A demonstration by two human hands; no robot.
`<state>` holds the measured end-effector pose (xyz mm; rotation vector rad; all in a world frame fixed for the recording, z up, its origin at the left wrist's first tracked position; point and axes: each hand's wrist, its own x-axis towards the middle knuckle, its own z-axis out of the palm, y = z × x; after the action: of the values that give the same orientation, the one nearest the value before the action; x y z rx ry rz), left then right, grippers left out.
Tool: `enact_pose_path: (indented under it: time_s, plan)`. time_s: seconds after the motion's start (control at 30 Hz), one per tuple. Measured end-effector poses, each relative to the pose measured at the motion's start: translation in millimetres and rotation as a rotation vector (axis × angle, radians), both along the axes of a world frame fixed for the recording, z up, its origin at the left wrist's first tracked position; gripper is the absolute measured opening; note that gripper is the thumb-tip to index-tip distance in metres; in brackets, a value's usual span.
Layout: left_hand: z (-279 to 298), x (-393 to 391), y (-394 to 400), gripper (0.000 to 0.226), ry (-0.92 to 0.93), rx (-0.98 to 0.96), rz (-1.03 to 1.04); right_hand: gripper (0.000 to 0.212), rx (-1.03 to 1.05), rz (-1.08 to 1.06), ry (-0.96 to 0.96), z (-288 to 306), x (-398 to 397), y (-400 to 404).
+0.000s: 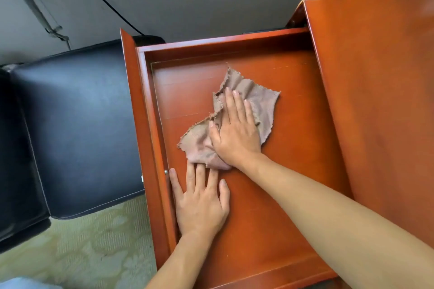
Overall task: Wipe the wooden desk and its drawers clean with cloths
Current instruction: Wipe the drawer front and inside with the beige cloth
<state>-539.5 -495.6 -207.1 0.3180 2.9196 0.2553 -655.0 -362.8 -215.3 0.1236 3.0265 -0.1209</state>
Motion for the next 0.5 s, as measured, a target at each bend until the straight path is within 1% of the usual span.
enact_pose_path:
  time_s: [0.07, 0.17, 0.27, 0.33, 0.37, 0.4, 0.5]
  plan:
    - [1, -3, 2, 0.059, -0.006, 0.017, -0.012, 0.08, 0.017, -0.159, 0.025, 1, -10, 22]
    - [-1, -3, 3, 0.067, 0.019, 0.054, -0.01, 0.081, 0.087, -0.436, 0.023, -1, -52, 50]
    - [-2, -1, 3, 0.069, 0.034, 0.049, -0.008, 0.083, 0.027, -0.731, 0.0, 6, -105, 47]
    - [-1, -3, 3, 0.071, 0.045, 0.039, -0.021, 0.082, -0.028, -0.833, 0.01, 9, -129, 25]
    - [0, -6, 3, 0.073, 0.055, 0.04, -0.034, 0.081, -0.039, -0.811, 0.023, 8, -134, 11]
    - [2, -11, 2, 0.071, 0.071, 0.05, -0.045, 0.081, -0.032, -0.738, 0.039, 6, -134, -2]
    - [8, -43, 5, 0.059, 0.132, 0.082, -0.036, 0.083, 0.001, -0.423, 0.075, -2, -107, -24]
